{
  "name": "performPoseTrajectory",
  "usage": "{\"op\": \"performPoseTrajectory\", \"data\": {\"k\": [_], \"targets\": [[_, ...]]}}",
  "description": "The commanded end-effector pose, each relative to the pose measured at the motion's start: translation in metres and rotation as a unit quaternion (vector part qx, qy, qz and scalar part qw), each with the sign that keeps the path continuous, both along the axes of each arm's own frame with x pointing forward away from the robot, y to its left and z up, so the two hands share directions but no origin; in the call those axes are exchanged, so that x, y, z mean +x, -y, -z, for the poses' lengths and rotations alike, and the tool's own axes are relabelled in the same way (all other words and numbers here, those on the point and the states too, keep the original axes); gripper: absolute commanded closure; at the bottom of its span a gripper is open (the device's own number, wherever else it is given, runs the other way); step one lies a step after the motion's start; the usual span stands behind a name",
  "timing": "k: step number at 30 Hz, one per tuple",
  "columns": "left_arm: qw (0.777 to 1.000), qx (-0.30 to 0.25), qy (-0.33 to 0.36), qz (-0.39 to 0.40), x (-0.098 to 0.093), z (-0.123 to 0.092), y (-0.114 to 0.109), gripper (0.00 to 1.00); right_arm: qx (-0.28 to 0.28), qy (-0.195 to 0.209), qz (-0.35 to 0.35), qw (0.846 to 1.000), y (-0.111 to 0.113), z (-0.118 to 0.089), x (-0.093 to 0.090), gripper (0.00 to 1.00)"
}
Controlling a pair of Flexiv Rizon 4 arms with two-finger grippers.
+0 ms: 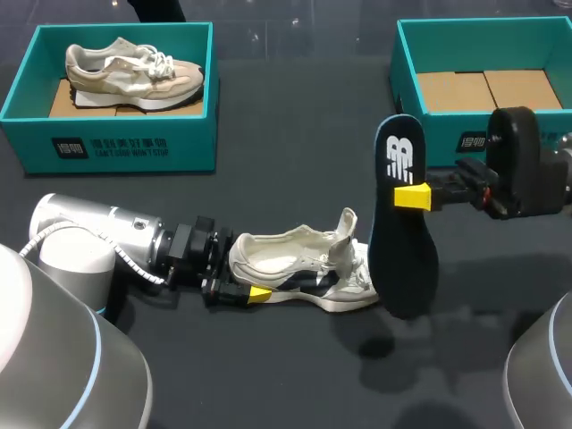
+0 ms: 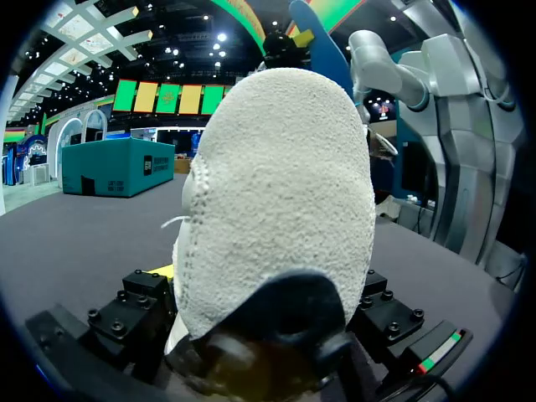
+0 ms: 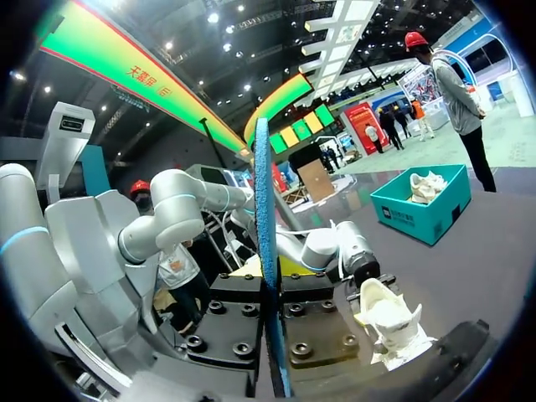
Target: Take the shoe out of the shoebox, open the shoe tongue, remove and reinsert the insole, then place the shoe into the shoebox
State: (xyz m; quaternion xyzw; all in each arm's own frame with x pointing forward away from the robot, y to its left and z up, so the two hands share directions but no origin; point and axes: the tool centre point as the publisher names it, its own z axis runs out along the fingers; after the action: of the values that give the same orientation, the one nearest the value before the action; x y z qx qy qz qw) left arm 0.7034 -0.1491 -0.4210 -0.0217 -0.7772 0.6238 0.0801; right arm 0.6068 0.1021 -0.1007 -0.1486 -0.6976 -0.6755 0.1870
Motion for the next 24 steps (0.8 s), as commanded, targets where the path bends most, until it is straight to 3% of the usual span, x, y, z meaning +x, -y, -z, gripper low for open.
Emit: {"op": "performPoseTrajectory", "data": {"k": [1, 9, 24], "targets": [[1.0, 0.0, 0.0, 0.0, 0.001, 0.001, 0.001, 1.0, -0.003, 0.001, 0.03, 1.0, 0.007, -0.003, -0.022, 1.0], [1.0, 0.0, 0.0, 0.0, 0.001, 0.001, 0.001, 1.0, -0.003, 0.001, 0.03, 1.0, 0.007, -0.003, -0.022, 1.0], [1.0, 0.0, 0.0, 0.0, 0.001, 0.001, 0.001, 1.0, 0.003, -0.008, 0.018, 1.0, 0.01, 0.001, -0.042, 1.0]]}}
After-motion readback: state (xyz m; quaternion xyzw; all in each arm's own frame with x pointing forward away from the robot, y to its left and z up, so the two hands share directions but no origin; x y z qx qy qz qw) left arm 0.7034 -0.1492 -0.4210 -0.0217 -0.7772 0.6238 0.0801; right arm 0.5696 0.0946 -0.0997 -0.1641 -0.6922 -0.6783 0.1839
